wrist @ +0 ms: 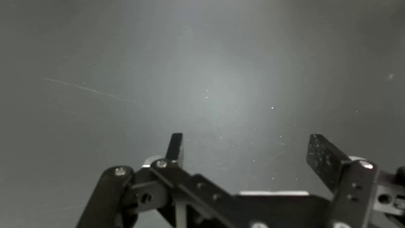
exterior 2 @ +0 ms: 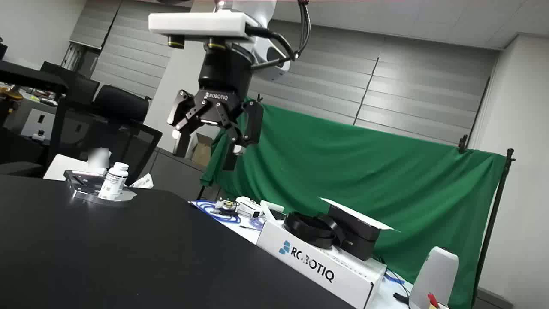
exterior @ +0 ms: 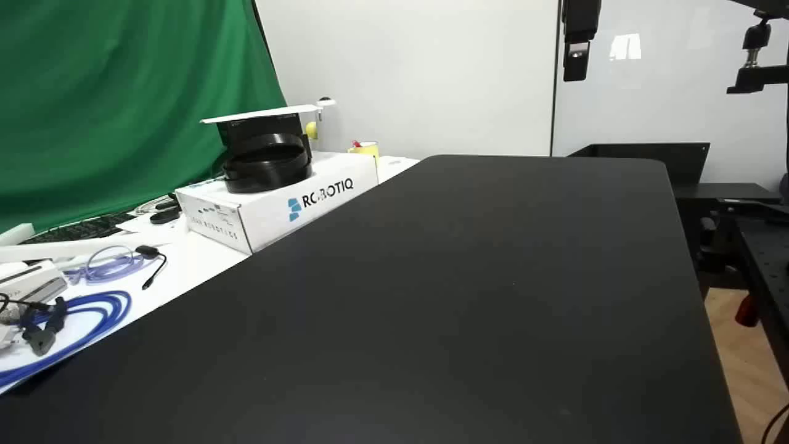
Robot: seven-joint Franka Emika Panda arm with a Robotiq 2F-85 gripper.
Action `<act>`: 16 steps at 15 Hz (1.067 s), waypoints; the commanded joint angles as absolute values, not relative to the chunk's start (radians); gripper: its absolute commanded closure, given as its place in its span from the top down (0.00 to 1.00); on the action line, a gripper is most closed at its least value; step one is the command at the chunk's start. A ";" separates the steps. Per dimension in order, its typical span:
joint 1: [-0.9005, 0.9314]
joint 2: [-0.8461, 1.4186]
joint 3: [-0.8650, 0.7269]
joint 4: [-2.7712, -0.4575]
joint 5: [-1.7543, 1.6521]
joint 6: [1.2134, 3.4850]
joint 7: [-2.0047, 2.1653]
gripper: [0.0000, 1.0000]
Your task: Move the white bottle resting on the silver object to the right side of the table
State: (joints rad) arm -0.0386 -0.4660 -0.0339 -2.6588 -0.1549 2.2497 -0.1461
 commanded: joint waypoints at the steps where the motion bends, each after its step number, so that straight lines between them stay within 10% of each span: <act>1: -0.035 -0.466 -0.037 -2.657 -0.156 2.247 -0.145 1.00; 16: -0.034 -0.443 -0.037 -2.643 -0.149 2.269 -0.137 1.00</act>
